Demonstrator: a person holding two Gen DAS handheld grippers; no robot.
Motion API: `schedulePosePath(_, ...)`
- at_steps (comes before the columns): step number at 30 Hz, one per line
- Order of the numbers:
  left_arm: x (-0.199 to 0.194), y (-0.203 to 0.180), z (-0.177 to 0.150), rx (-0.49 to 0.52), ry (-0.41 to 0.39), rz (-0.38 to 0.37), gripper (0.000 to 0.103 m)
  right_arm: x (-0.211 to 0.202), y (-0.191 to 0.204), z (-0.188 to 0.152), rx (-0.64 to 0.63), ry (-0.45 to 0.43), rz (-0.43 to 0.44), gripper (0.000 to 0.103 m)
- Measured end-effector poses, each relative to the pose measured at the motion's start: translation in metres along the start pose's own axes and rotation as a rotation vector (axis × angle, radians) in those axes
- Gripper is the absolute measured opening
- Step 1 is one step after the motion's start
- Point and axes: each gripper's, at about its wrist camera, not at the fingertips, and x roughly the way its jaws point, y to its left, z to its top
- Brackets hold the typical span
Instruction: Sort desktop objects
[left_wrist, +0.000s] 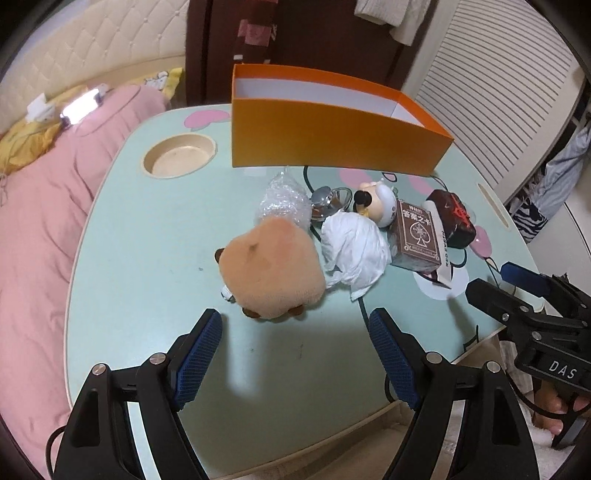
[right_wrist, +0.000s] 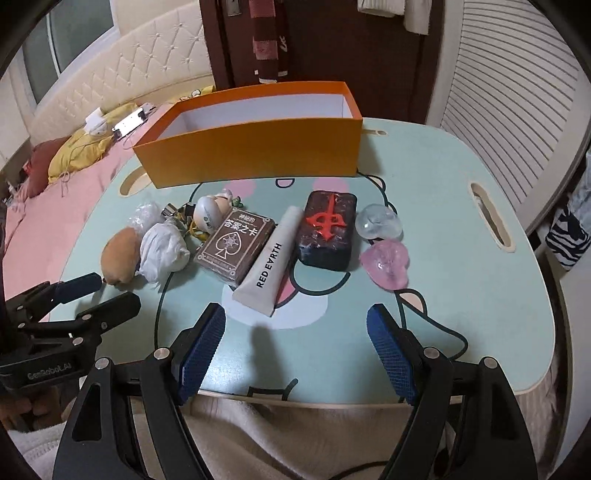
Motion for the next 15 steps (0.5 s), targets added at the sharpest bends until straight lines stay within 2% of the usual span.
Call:
schedulePosePath(7,0.0,0.001,0.0,-0.011,-0.006,-0.007,0.084,0.0,0.004,0.0,-0.013,0.008,0.0,0.079)
schedulePosePath(15,-0.009,0.014,0.0,-0.079,-0.059,-0.071,0.084,0.0,-0.002,-0.001,-0.002,0.024,0.013,0.079)
